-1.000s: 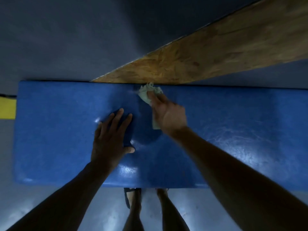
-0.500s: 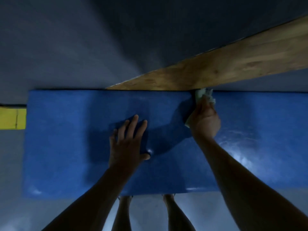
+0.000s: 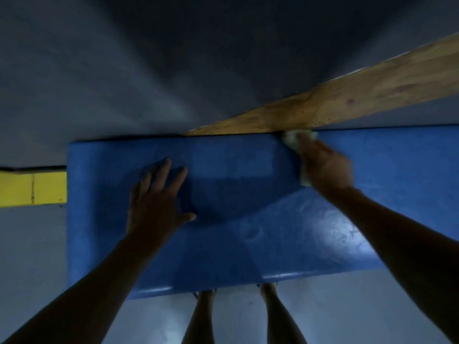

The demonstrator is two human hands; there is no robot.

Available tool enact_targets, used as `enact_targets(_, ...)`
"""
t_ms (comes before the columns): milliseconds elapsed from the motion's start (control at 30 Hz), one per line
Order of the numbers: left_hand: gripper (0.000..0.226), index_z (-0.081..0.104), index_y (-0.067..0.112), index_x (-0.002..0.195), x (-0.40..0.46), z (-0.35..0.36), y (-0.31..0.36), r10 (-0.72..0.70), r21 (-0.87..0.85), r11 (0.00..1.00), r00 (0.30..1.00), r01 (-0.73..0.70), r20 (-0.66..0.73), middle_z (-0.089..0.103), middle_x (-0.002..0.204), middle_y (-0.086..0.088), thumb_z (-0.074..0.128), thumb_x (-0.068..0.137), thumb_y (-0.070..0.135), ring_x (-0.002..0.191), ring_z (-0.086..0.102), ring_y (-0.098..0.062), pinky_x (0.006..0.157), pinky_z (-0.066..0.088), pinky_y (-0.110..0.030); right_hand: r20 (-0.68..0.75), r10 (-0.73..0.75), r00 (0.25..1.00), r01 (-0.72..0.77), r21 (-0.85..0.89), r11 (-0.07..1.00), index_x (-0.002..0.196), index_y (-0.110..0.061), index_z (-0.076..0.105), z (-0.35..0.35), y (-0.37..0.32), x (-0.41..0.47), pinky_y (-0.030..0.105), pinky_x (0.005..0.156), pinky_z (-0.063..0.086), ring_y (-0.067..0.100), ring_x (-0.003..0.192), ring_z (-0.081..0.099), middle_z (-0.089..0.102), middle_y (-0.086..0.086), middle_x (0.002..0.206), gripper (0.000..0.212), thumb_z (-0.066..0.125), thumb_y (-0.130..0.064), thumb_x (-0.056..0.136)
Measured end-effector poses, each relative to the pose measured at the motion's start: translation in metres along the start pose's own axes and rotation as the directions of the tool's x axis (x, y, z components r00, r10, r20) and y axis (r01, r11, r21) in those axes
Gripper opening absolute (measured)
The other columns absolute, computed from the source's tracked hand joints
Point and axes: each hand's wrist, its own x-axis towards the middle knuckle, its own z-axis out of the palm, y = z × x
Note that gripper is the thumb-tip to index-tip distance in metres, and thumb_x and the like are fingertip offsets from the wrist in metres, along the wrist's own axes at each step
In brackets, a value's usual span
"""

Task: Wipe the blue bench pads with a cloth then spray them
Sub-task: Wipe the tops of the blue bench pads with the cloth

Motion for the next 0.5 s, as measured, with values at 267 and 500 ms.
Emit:
enact_targets(267, 0.105, 0.028, 0.034, 0.153, -0.001, 0.009, -0.004, 0.022, 0.009, 1.000, 0.997, -0.022, -0.071, 0.012, 0.166, 0.003, 0.076, 0.066, 0.068, 0.147, 0.014, -0.031, 0.107, 0.031, -0.057, -0.013, 0.581, 0.814, -0.567, 0.195, 0.800, 0.154, -0.029, 0.032, 0.033, -0.074, 0.000, 0.044, 0.094, 0.046, 0.039, 0.120, 0.058, 0.042, 0.006, 0.155, 0.057, 0.043, -0.018, 0.100)
enact_targets(500, 0.104, 0.031, 0.033, 0.150, 0.001, 0.009, -0.005, 0.027, 0.029, 0.999, 0.998, -0.025, -0.059, 0.013, 0.165, 0.001, 0.078, 0.064, 0.066, 0.144, 0.020, -0.034, 0.101, 0.035, -0.056, 0.020, -0.079, 0.997, 0.073, 0.221, 0.972, 0.153, -0.026, 0.034, 0.062, -0.207, -0.021, 0.034, 0.064, 0.052, 0.027, 0.098, 0.067, 0.048, 0.002, 0.149, 0.061, 0.059, -0.032, 0.098)
